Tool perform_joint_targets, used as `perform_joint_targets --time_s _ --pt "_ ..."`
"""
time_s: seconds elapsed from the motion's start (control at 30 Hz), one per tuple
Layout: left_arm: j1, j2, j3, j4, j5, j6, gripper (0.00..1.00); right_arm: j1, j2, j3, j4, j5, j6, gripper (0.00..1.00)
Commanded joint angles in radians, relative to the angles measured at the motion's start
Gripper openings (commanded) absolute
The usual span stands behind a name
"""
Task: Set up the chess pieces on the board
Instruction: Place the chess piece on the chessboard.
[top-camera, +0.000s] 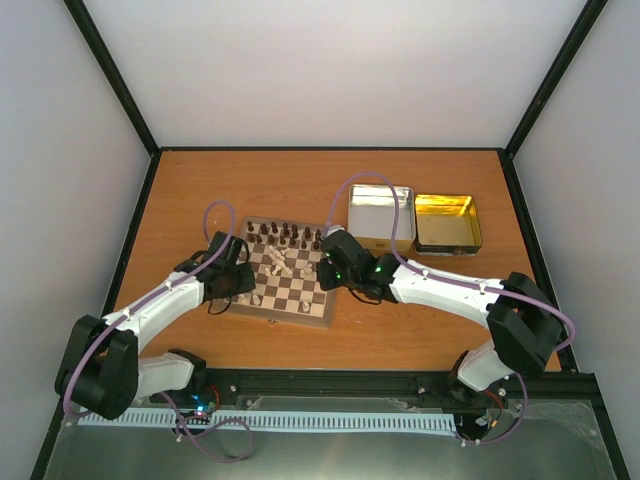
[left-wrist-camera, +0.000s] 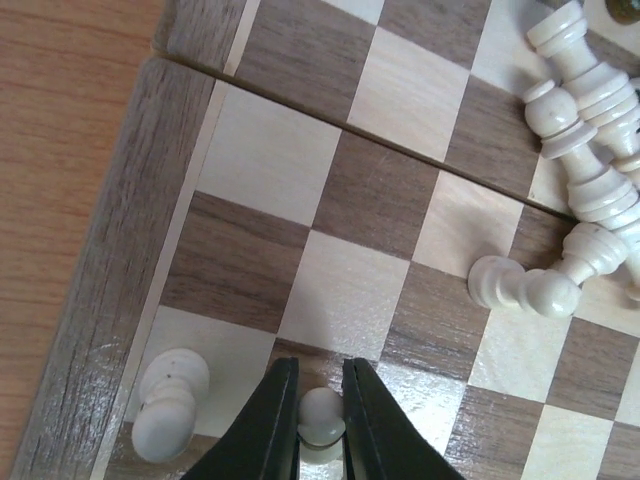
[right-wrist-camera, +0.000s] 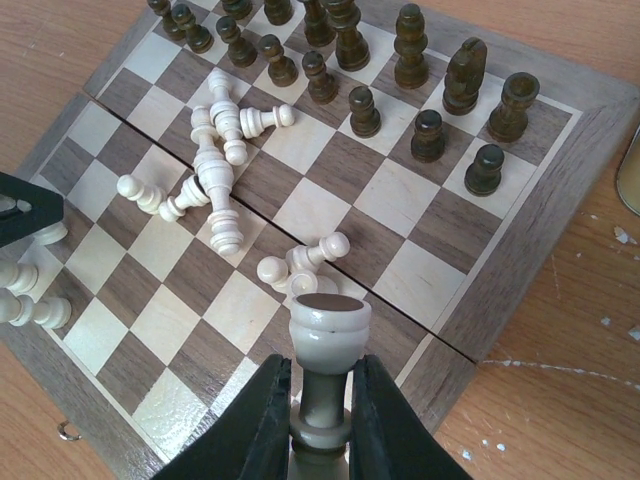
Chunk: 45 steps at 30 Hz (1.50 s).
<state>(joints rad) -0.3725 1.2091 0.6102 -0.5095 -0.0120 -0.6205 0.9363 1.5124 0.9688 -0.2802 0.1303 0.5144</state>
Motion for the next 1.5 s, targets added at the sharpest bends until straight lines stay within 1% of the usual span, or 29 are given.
perform_joint_targets --time_s 0.0,0.13,0.43,1.0,1.23,1.33,1.47 --pt "-0.013 0.007 0.002 0.053 -0.017 -0.007 0.06 -0.009 0.006 0.017 0.019 -0.001 0.009 0.15" --pt "-0.013 0.009 0.0 0.057 -0.018 -0.004 0.07 -0.01 0.006 0.016 0.019 -0.004 0.011 0.15" --pt "-0.013 0.014 -0.002 0.057 -0.021 0.004 0.13 -0.01 0.006 0.018 0.02 -0.009 0.015 0.15" --pt "-0.013 0.007 0.005 0.044 -0.019 0.004 0.15 -0.01 0.003 0.016 0.019 -0.014 0.016 0.15" --pt "-0.013 0.001 0.01 0.039 -0.015 0.004 0.15 -0.011 0.003 0.016 0.021 -0.015 0.018 0.15" --pt "-0.013 -0.005 0.012 0.039 -0.014 0.004 0.13 -0.01 0.002 0.016 0.019 -0.014 0.018 0.15" --pt "-0.013 -0.016 0.018 0.031 -0.013 0.004 0.13 -0.01 0.002 0.015 0.02 -0.016 0.018 0.15"
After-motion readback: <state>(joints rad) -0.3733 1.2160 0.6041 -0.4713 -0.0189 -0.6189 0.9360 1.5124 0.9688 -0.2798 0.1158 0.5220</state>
